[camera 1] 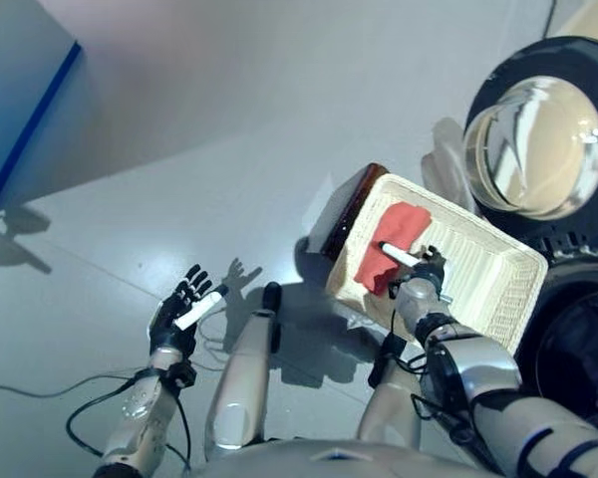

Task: Pick up the clothes and place them into the washing machine

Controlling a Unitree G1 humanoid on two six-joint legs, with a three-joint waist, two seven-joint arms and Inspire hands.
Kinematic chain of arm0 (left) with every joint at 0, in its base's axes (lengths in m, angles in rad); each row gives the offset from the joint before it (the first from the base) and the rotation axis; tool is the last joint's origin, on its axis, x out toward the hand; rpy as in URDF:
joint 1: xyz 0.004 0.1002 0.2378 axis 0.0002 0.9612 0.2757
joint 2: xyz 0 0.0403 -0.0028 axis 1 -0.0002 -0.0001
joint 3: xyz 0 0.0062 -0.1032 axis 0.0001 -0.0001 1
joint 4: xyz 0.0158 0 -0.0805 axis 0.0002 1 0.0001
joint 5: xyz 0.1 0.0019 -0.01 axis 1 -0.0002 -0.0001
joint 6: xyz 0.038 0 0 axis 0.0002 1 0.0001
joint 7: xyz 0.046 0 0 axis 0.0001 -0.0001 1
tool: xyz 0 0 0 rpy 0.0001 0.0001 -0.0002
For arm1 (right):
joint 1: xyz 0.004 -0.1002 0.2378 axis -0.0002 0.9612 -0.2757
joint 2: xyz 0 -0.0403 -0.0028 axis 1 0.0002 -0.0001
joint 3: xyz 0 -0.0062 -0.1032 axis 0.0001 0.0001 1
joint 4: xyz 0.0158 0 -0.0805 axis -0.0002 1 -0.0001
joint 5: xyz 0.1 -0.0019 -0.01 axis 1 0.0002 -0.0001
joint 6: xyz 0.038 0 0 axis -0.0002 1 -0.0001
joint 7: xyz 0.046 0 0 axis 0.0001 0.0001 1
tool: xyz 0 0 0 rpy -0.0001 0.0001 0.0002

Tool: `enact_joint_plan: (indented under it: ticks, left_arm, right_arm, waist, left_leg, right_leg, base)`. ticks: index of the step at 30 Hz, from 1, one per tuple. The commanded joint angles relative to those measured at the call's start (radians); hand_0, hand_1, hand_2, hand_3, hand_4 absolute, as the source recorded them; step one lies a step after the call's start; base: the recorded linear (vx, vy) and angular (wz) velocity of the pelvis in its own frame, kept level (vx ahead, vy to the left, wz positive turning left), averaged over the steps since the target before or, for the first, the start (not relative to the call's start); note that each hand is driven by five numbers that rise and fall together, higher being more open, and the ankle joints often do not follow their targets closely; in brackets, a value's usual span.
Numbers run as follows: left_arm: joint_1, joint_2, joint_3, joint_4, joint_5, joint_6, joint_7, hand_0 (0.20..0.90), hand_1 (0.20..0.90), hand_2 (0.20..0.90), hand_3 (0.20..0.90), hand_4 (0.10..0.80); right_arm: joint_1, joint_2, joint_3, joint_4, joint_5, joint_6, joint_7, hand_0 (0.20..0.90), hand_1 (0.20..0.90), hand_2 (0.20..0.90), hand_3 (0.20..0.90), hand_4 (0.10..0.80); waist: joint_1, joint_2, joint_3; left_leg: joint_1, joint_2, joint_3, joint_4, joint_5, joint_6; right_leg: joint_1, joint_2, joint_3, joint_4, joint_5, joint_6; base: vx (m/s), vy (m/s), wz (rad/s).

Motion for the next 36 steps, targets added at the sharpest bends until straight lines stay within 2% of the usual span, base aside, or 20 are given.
enact_joint_plan:
  ticks: [1,5,15,16,21,22,23,25,28,31,36]
  left_arm:
    - [0.007,0.074,0.045,-0.112,0.034,-0.060,-0.021,0.900,0.900,0.900,0.900,0.800]
    - [0.006,0.084,0.058,-0.124,0.044,-0.053,-0.029,0.900,0.900,0.900,0.900,0.800]
    - [0.001,0.096,0.067,-0.142,0.046,-0.051,-0.018,0.900,0.900,0.900,0.900,0.800]
    - [0.003,0.101,0.068,-0.158,0.048,-0.051,-0.017,0.900,0.900,0.900,0.900,0.800]
    - [0.010,0.110,0.085,-0.189,0.051,-0.044,-0.022,0.900,0.900,0.900,0.900,0.800]
    - [0.011,0.113,0.087,-0.196,0.051,-0.044,-0.021,0.900,0.900,0.900,0.900,0.800]
    - [0.013,0.114,0.093,-0.203,0.049,-0.044,-0.020,0.900,0.900,0.900,0.900,0.800]
    - [0.016,0.114,0.102,-0.212,0.045,-0.044,-0.015,0.900,0.900,0.900,0.900,0.800]
    - [0.016,0.116,0.103,-0.225,0.040,-0.044,-0.010,0.900,0.900,0.900,0.900,0.800]
    - [0.019,0.111,0.105,-0.228,0.031,-0.042,-0.010,0.900,0.900,0.900,0.900,0.800]
    - [0.031,0.106,0.100,-0.212,0.032,-0.040,-0.008,0.900,0.900,0.900,0.900,0.800]
  right_arm:
    - [0.018,-0.030,-0.026,0.000,-0.033,0.007,-0.013,0.900,0.900,0.900,0.900,0.800]
    - [0.044,-0.037,-0.044,0.028,-0.053,0.037,-0.006,0.900,0.900,0.900,0.900,0.800]
    - [0.052,-0.026,-0.013,0.034,-0.127,0.075,-0.012,0.900,0.900,0.900,0.900,0.800]
    - [0.050,-0.025,-0.009,0.042,-0.137,0.085,-0.009,0.900,0.900,0.900,0.900,0.800]
    - [0.057,-0.060,-0.055,0.078,-0.114,0.112,0.000,0.900,0.900,0.900,0.900,0.800]
    - [0.058,-0.067,-0.061,0.082,-0.114,0.116,-0.003,0.606,0.606,0.606,0.606,0.590]
    - [0.063,-0.071,-0.068,0.088,-0.115,0.121,-0.002,0.444,0.444,0.444,0.444,0.475]
    - [0.072,-0.074,-0.078,0.092,-0.106,0.123,-0.002,0.200,0.200,0.200,0.200,0.300]
    - [0.081,-0.086,-0.081,0.090,-0.106,0.124,0.002,0.200,0.200,0.200,0.200,0.300]
    - [0.089,-0.094,-0.088,0.086,-0.107,0.123,0.007,0.200,0.200,0.200,0.200,0.300]
    - [0.091,-0.098,-0.094,0.086,-0.097,0.116,0.006,0.200,0.200,0.200,0.200,0.300]
  waist:
    - [0.032,-0.002,-0.013]
    - [0.063,-0.003,-0.017]
    - [0.101,-0.017,-0.006]
    - [0.107,-0.017,-0.009]
    - [0.128,-0.007,0.002]
    - [0.131,-0.005,0.004]
    - [0.131,-0.005,0.007]
    - [0.133,-0.003,0.011]
    - [0.129,0.003,0.016]
    - [0.119,0.014,0.010]
    - [0.109,0.020,0.005]
  left_leg:
    - [-0.007,0.054,-0.038,-0.007,-0.011,-0.109]
    - [-0.029,0.039,-0.050,-0.003,-0.011,-0.109]
    - [-0.079,0.018,-0.070,0.015,-0.016,-0.103]
    - [-0.079,0.026,-0.074,0.028,-0.054,-0.106]
    - [-0.112,0.018,-0.087,0.055,-0.067,-0.099]
    - [-0.120,0.018,-0.087,0.066,-0.071,-0.096]
    - [-0.124,0.018,-0.091,0.077,-0.079,-0.091]
    - [-0.138,0.017,-0.098,0.111,-0.093,-0.081]
    - [-0.176,0.013,-0.110,0.187,-0.126,-0.062]
    - [-0.191,0.018,-0.110,0.224,-0.143,-0.057]
    - [-0.191,0.035,-0.100,0.263,-0.160,-0.052]
  right_leg:
    - [0.076,-0.060,0.001,-0.101,0.127,0.012]
    - [0.100,-0.068,-0.034,-0.117,0.129,0.018]
    - [0.114,-0.070,-0.071,-0.137,0.139,0.023]
    - [0.121,-0.062,-0.075,-0.127,0.107,0.025]
    - [0.098,-0.068,-0.082,-0.094,0.090,0.025]
    - [0.088,-0.070,-0.079,-0.083,0.084,0.024]
    - [0.076,-0.070,-0.074,-0.067,0.078,0.024]
    - [0.045,-0.067,-0.051,-0.025,0.062,0.021]
    - [-0.020,-0.072,-0.017,0.069,0.022,0.017]
    - [-0.065,-0.075,0.007,0.139,-0.017,0.014]
    - [-0.107,-0.070,0.047,0.191,-0.047,0.006]
  base:
    - [0.030,-0.032,0.29]
    - [0.031,-0.025,0.30]
    - [0.022,-0.022,0.11]
    - [0.095,-0.085,0.15]
    - [0.020,-0.015,0.10]
    - [-0.003,0.010,0.04]
    - [-0.002,0.017,0.04]
    - [-0.004,0.018,0.01]
    - [-0.013,0.034,-0.06]
    - [0.000,0.043,-0.04]
    - [0.006,0.040,-0.12]
